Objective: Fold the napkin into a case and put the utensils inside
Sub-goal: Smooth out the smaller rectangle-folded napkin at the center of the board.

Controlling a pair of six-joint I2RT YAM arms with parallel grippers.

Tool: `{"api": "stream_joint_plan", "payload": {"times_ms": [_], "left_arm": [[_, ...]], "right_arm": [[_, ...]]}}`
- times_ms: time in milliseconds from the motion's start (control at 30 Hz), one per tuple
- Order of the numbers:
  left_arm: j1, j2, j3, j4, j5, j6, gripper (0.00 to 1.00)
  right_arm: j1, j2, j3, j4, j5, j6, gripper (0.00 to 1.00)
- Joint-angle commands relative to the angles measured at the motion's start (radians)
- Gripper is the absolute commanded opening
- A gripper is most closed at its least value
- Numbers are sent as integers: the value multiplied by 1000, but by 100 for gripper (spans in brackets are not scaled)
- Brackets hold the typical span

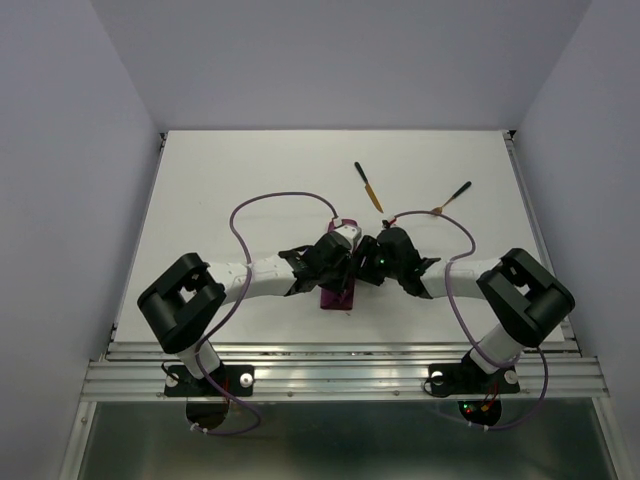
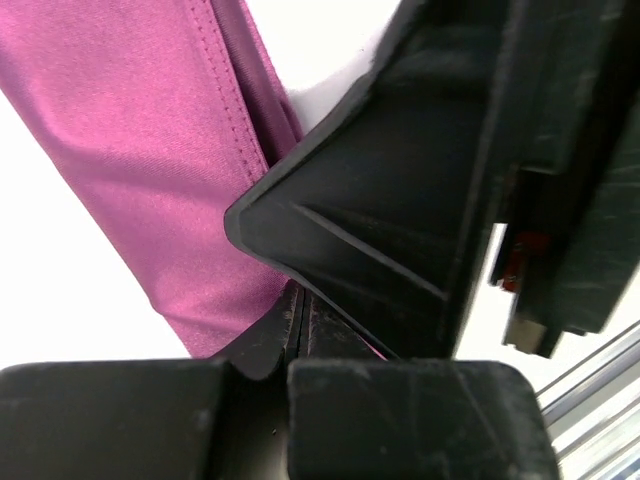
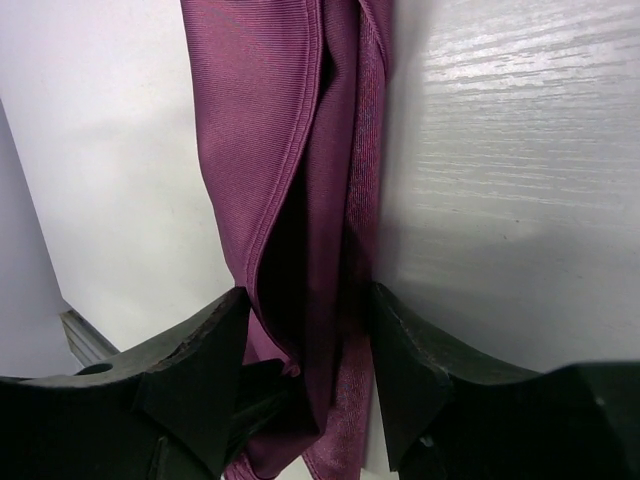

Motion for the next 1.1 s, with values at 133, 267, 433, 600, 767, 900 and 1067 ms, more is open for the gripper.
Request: {"api": "stream_joint_plan", "payload": {"times_ms": [133, 267, 433, 600, 767, 900, 1067], "left_arm": [[-1, -57, 0, 44, 19, 2, 0], [-1, -62, -13, 49, 19, 2, 0], [2, -69, -20, 58, 19, -2, 0], [2, -74, -20, 58, 21, -2, 0], [7, -91, -1, 3, -5, 4, 25], [24, -138, 16, -46, -22, 16, 43], [66, -184, 13, -82, -24, 30, 44]], "right_arm": [[5, 51, 9, -33, -17, -15, 45], [5, 39, 3, -33, 0, -5, 35], [5, 48, -2, -24, -3, 9, 26], [5, 49, -7, -10, -2, 20, 11], [5, 60, 4, -7, -5, 15, 4], [5, 66, 15, -10, -5, 6, 1], [5, 75, 30, -9, -7, 6, 1]]}}
